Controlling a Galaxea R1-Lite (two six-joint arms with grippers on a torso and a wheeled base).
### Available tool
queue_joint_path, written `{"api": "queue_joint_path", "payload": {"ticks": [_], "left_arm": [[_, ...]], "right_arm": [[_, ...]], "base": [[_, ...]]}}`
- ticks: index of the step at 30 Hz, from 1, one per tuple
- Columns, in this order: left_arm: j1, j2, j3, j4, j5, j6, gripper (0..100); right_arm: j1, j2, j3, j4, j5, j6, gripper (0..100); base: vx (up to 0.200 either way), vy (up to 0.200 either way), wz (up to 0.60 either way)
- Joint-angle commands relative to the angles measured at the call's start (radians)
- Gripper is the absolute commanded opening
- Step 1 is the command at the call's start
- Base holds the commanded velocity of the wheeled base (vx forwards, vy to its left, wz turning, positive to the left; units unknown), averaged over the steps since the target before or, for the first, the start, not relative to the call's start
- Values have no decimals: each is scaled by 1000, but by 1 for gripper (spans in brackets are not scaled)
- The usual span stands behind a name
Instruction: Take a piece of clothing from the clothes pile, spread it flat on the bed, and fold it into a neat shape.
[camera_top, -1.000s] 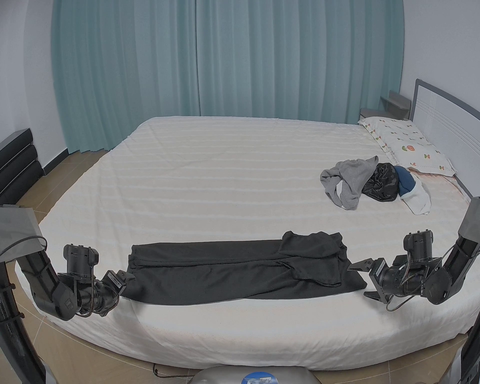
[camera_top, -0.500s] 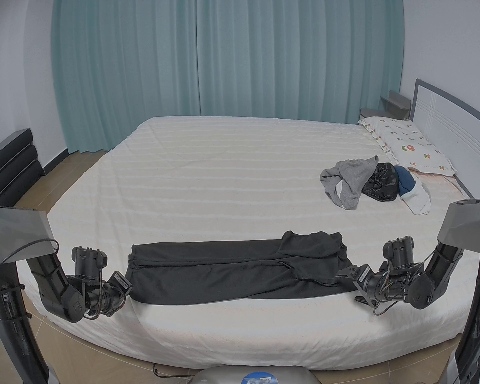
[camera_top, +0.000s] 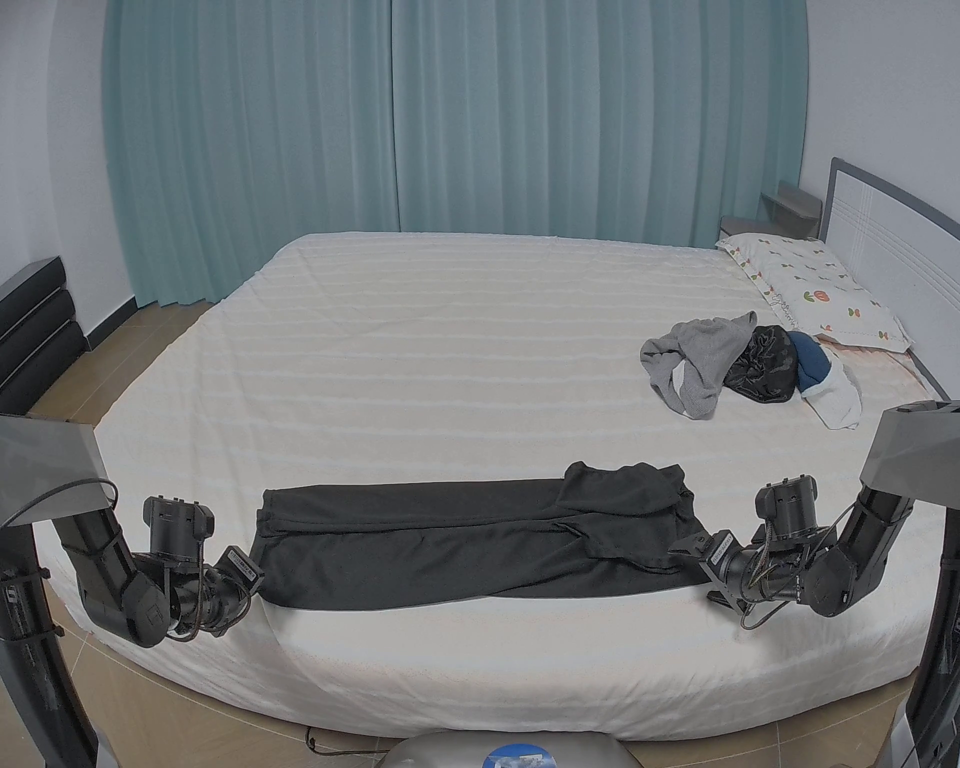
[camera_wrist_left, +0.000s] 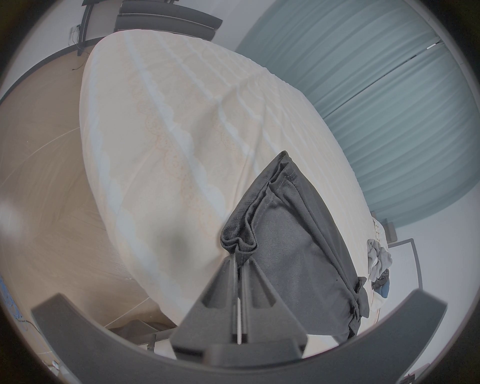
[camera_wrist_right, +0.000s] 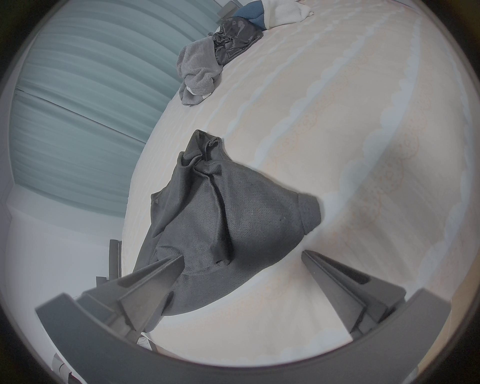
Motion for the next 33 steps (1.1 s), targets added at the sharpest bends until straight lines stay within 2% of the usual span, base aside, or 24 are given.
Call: {"api": "queue_joint_path", "payload": {"ticks": [1, 4, 5, 16, 33], "left_arm": [[3, 2, -3, 0, -1, 0, 0], [6, -1, -3, 1, -3, -2, 0], [6, -1, -3, 0, -3, -2, 0], [7, 4, -7, 0, -3, 1, 0], [47, -53, -26, 10, 0, 16, 0]], "right_arm": [[1, 10, -3, 0, -1, 0, 100], [-1, 13, -7, 0, -1, 0, 100], [-1, 18, -7, 0, -1, 0, 0], [5, 27, -13, -5, -11, -3, 0], [25, -103, 98, 8, -17, -10, 0]], "base": [[0, 0, 0], [0, 0, 0], [0, 0, 0], [0, 0, 0], [0, 0, 0]]}}
